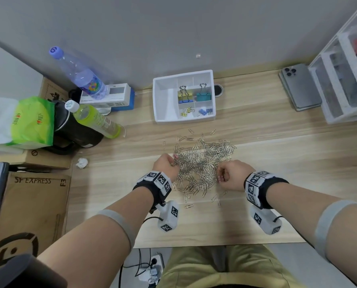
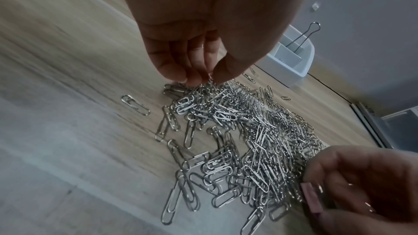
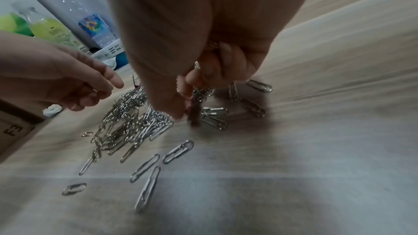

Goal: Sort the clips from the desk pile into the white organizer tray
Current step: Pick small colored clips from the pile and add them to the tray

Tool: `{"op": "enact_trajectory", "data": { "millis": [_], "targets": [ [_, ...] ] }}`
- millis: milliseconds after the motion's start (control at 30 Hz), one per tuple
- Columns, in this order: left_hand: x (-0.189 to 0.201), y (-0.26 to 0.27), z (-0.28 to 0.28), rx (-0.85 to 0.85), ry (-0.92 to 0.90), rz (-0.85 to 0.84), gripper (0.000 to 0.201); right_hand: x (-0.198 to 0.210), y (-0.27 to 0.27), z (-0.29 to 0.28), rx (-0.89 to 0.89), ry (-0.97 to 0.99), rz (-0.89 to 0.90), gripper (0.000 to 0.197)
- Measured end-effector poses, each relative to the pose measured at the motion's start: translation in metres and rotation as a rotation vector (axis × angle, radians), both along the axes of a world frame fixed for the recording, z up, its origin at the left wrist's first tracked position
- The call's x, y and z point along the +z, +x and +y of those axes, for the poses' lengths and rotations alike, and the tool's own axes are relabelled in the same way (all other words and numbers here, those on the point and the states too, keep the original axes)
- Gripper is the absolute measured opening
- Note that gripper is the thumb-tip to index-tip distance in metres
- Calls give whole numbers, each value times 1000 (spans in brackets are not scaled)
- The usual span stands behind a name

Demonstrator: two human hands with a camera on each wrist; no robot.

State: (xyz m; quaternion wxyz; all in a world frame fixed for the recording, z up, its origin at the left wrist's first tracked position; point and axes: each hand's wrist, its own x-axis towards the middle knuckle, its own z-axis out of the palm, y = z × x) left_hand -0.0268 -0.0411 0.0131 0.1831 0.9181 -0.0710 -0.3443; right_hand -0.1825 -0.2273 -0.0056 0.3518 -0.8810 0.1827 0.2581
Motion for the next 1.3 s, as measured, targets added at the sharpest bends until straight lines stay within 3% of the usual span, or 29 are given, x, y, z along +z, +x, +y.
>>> {"op": "enact_trajectory", "data": {
  "millis": [133,333,467,667,800,933,1033,1200,1300],
  "targets": [
    [1,6,-5,36,-38,0,24,2,5,-3,-227,165,50,16],
    [-2,17,-18,6,-67,-30,32,13,23,-22,-462,620,145,23],
    [-9,23,-21,-20,-67,-21,31,9,27,-27,-628,817,220,22],
    [-16,31,-23,-36,-25,7,24,21,37,-26,-674,910,256,32],
    [-13,37,-24,-60,-30,-8,19,15,45,-25,-689,832,328,34],
    [-7,43,-22,-8,-80,40,9,12,57,-26,-595,764,385,34],
    [4,50,-20,29,-150,188,14,15,67,-20,-515,781,340,33],
    [28,53,-21,113,-356,654,15,26,88,-7,-509,742,301,45],
    [37,47,-27,100,-402,762,10,27,99,-2,-541,736,341,55]
  ]
}}
